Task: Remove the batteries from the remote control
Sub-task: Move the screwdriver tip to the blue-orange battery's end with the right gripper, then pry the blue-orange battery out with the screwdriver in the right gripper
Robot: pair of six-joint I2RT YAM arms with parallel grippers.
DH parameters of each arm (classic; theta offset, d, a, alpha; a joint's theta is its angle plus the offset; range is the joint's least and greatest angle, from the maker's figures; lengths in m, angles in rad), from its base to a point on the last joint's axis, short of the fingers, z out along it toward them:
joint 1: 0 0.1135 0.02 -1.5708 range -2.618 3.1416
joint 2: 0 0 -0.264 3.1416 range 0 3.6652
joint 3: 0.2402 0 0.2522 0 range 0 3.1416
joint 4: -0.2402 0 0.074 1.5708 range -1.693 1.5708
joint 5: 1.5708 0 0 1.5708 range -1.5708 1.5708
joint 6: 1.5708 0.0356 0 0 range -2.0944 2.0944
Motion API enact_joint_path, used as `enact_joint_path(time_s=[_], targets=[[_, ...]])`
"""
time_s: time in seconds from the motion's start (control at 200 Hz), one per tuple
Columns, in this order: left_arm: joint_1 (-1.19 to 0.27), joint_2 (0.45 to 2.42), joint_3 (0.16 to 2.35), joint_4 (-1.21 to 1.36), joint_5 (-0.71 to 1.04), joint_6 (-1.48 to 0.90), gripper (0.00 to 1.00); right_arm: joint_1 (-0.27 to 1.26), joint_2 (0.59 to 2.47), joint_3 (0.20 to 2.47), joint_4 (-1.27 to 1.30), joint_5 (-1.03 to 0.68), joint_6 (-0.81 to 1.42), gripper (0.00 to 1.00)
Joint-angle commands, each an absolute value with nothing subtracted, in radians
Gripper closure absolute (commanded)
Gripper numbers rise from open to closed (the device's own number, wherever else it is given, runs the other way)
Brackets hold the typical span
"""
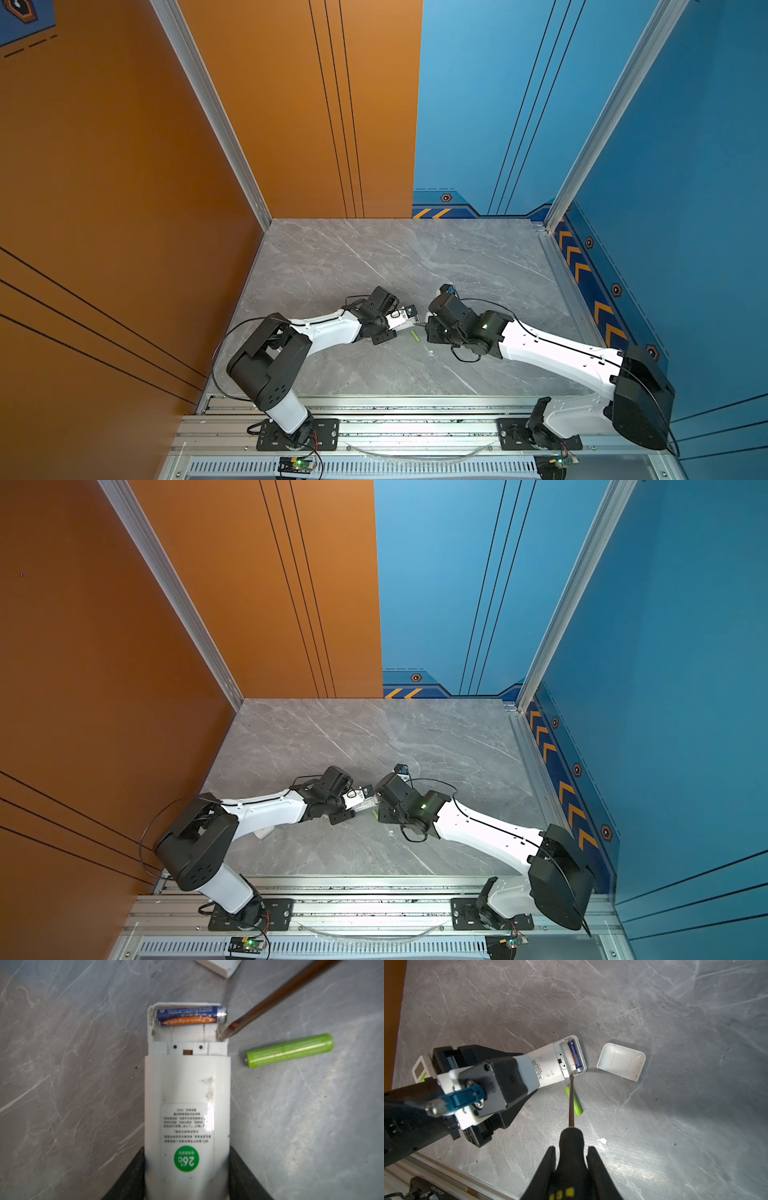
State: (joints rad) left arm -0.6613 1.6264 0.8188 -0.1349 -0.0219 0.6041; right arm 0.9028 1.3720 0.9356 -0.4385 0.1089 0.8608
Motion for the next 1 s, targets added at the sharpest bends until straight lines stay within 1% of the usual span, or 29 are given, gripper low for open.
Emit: enact_joint_path(time_s=[0.0,0.465,0.651,0.841,0.996], targets=[[-0.654,1.646,0.791,-0.212,0.002,0.6,0.79,0.892,1.383,0.964,-0.466,0.144,0.85,1.0],[-0.649,1.646,0.789,-0.209,0.008,0.602,0.79,0.881,1.409,0.961,-0.461,0.132,0.846,1.0],[-0.647,1.645,0.789,-0.209,0.011,0.602,0.79,0.876,1.405,0.952,-0.477,0.159,0.853,1.0],[-0.646,1.65,0.797,-0.222,0.018,0.606,0.79,0.892,1.414,0.981,-0.551,0.24,0.854,1.0],[-0.646,1.657,0.808,-0.232,0.017,0.603,0.79,0.94,1.458,1.033,-0.634,0.327,0.865,1.0]])
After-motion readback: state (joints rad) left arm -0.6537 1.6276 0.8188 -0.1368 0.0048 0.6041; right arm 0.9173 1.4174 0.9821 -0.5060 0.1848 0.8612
